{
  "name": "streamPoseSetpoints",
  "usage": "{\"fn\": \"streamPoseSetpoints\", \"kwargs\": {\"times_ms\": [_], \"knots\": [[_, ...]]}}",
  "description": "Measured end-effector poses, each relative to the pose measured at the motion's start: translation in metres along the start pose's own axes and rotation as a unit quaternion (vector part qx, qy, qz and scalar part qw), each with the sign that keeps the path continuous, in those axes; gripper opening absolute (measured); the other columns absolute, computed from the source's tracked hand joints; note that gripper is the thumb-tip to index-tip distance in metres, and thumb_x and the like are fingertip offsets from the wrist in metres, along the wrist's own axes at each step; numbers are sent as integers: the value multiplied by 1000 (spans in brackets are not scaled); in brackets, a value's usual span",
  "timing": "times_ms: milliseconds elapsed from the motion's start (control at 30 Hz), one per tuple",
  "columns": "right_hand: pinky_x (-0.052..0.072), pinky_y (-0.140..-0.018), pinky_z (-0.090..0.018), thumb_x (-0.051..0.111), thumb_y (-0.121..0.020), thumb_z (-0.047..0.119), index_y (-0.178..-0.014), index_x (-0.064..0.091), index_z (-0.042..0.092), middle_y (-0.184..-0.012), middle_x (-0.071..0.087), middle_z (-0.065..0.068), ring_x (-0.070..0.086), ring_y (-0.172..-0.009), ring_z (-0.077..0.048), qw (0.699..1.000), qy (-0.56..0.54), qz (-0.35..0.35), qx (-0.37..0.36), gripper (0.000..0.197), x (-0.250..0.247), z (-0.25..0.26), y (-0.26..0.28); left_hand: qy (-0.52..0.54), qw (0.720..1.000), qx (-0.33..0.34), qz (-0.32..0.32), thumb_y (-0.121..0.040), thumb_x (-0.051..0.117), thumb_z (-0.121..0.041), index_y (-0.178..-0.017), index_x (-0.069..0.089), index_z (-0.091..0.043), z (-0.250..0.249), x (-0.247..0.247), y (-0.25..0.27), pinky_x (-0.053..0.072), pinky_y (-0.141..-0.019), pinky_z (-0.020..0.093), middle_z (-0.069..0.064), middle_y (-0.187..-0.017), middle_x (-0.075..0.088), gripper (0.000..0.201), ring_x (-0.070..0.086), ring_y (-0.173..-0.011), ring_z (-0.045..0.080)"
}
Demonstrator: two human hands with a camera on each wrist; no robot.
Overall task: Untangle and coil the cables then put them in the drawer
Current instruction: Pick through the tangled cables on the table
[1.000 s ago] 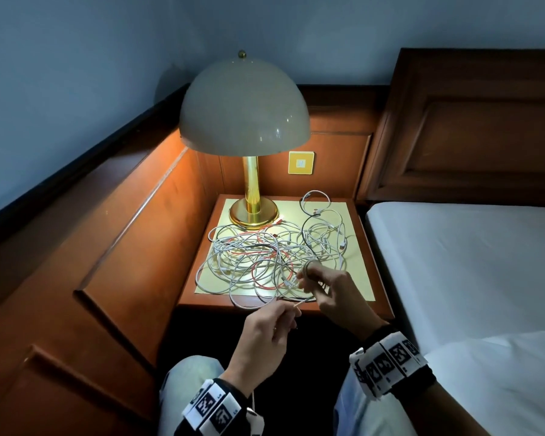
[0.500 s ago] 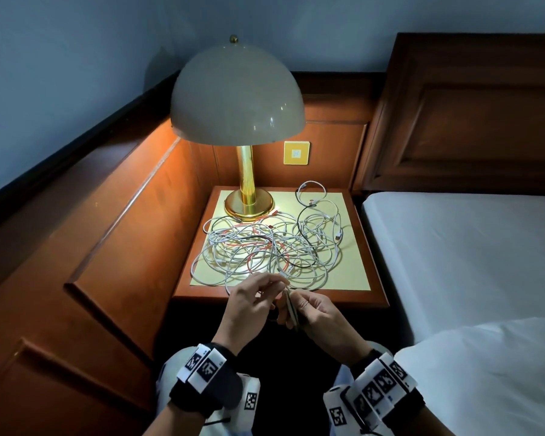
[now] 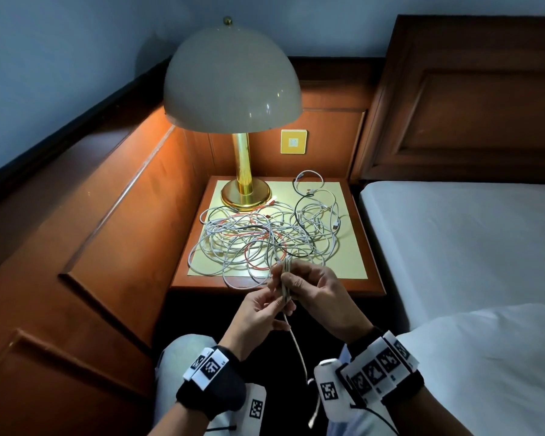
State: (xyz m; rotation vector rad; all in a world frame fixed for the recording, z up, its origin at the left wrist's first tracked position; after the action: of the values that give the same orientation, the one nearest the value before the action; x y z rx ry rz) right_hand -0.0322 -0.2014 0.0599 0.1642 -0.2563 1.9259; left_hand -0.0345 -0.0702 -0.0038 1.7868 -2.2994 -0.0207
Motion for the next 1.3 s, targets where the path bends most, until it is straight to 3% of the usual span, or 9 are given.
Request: {"fn": "streamPoseSetpoints", "kwargs": {"times_ms": [133,200,300,400,600,700,867,1133,1300], "knots": [[55,-86,-53,54,-101,5,-112,67,2,-99,73,-16,68,-91,-33,993,87,-56,-55,18,-2,10,-7,-74,997,18,-11,-101,57,-10,-96,71,-10,-3,6,7,56,-57,31,1,-76,64,15,59,-74,10],[56,-89,-46,56,-100,2,-109,68,4,-97,74,-10,71,-95,-28,981,158,-82,-82,16,-1,10,-11,-133,990,36,-18,-101,57,-8,-91,70,-16,-4,9,9,56,-53,30,-1,-74,63,18,59,-68,9],[56,-87,-35,63,-97,5,-102,70,8,-99,74,2,70,-96,-12,917,344,-117,-164,9,-7,8,-18,-212,975,62,-14,-100,58,-9,-87,66,-21,-5,13,14,52,-47,29,-1,-73,64,20,58,-58,7],[54,-80,-37,62,-97,5,-102,67,6,-96,71,-3,67,-89,-17,863,459,-89,-190,7,-21,6,-24,-231,968,92,-13,-101,58,-12,-94,69,-14,-11,13,18,49,-49,25,-4,-73,64,13,57,-57,5],[53,-73,-43,55,-97,0,-89,59,9,-83,64,-2,60,-76,-20,913,397,-3,-88,13,-36,-10,-14,-376,872,301,-84,-94,63,-12,-93,72,-11,-43,-2,11,46,-69,12,-13,-77,65,9,55,-67,-4],[49,-70,-35,52,-103,11,-87,59,10,-78,63,1,58,-71,-14,938,346,-1,-21,17,-36,-20,-5,-377,862,329,-79,-93,67,-6,-96,72,-10,-52,-5,5,49,-74,13,-9,-87,71,7,63,-76,1],[46,-72,-30,44,-108,26,-93,63,1,-80,64,-6,57,-75,-16,979,198,0,55,35,-30,-29,4,-298,905,292,-77,-92,71,-10,-94,74,-14,-49,-13,-9,58,-72,26,-10,-92,73,6,69,-86,6],[49,-81,-25,54,-98,18,-110,63,2,-86,67,-6,60,-81,-17,990,-46,44,129,22,-16,-35,16,-95,982,159,-31,-94,60,8,-98,74,-1,-32,-10,-14,53,-74,22,-5,-82,72,18,66,-77,10],[47,-98,-45,60,-95,12,-110,66,-3,-88,67,-15,66,-83,-20,989,-125,20,83,22,-7,-21,18,10,997,70,-19,-92,61,-3,-110,68,0,-11,-6,-13,55,-69,23,0,-84,70,20,63,-73,12]]}}
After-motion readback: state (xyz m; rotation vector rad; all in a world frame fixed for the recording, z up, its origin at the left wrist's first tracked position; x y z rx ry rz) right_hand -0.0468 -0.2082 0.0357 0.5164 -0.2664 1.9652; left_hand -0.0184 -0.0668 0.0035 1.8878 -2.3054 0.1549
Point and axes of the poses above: each hand's wrist, its own y-axis away from the middle knuckle, its own x-axis out of the palm, z = x × y, the point moved 4 cm from there along -y, towards the middle knuckle
